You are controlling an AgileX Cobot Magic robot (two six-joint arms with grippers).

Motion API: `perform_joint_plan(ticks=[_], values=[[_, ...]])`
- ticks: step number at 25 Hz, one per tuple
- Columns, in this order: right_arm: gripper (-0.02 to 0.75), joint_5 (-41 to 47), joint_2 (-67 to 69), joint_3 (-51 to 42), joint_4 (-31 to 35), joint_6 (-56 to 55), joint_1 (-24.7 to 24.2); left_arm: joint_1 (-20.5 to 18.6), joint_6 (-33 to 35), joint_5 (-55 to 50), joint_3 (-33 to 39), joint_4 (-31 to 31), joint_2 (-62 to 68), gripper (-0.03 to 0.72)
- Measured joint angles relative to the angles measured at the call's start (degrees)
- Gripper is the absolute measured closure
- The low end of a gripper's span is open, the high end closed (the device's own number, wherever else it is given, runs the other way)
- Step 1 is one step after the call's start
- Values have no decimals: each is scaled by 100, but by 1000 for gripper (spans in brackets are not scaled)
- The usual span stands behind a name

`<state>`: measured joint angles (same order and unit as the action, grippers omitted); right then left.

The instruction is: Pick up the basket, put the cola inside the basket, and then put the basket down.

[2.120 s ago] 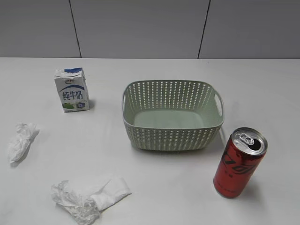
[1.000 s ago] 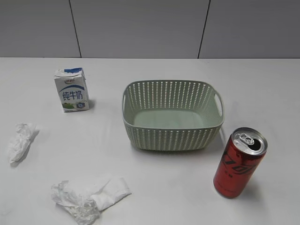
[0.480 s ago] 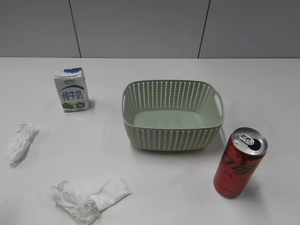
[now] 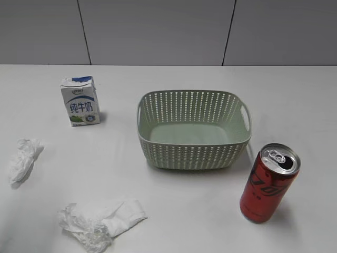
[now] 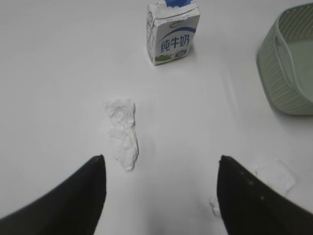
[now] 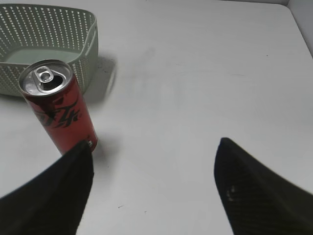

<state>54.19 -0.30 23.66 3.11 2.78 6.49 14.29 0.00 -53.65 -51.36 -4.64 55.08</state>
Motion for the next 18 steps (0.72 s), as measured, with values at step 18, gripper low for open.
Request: perform_joint_plan(ticks=[18], values=[[155,0,0,0,0,0,0,1479,-581,-614,-3225,-38,3993,153]])
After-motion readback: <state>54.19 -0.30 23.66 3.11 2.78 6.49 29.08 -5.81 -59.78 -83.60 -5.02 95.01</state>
